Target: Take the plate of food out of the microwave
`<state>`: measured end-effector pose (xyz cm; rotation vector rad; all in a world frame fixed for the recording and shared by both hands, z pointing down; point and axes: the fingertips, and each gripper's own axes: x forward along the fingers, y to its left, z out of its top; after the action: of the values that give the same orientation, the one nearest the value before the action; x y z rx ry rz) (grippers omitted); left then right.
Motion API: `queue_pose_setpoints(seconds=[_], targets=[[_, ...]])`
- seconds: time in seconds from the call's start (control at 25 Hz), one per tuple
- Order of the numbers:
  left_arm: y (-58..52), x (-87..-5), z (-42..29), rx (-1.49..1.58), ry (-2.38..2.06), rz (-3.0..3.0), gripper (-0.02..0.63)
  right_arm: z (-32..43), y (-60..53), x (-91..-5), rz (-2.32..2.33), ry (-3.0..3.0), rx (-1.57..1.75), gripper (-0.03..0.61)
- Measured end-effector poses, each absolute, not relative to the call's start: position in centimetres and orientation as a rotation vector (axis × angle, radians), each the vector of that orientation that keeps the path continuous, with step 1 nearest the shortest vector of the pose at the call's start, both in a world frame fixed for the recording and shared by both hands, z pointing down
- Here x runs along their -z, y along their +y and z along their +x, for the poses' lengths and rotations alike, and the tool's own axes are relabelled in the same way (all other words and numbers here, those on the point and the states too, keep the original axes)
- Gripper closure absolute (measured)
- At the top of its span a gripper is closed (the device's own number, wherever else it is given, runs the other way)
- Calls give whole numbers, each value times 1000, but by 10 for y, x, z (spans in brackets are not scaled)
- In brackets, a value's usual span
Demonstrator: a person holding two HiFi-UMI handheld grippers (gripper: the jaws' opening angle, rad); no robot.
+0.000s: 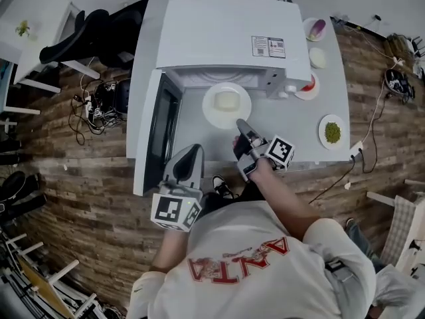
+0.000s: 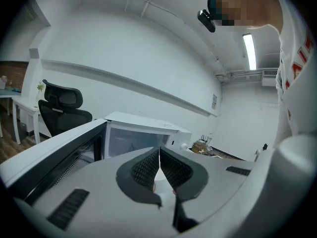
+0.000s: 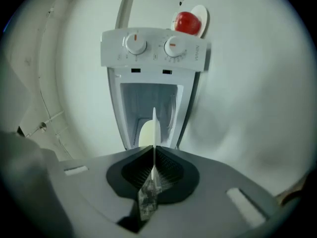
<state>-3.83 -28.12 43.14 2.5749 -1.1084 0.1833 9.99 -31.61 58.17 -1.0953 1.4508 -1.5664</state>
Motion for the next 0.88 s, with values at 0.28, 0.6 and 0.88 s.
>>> queue_pose_setpoints(seconds=[0.28,0.6,0.88], targets=[[-262,-429,-7,-197,-952,2657,600,139,-238,-591,-1197,1406,1541,563],[-245,-426,41,-209,-786,2742,601,220,-166,-621,-1326,1198,1435,561],[-235,-427,70,-248,-698,2768,600,292,-142,-646,-1439,1092,1337,561]])
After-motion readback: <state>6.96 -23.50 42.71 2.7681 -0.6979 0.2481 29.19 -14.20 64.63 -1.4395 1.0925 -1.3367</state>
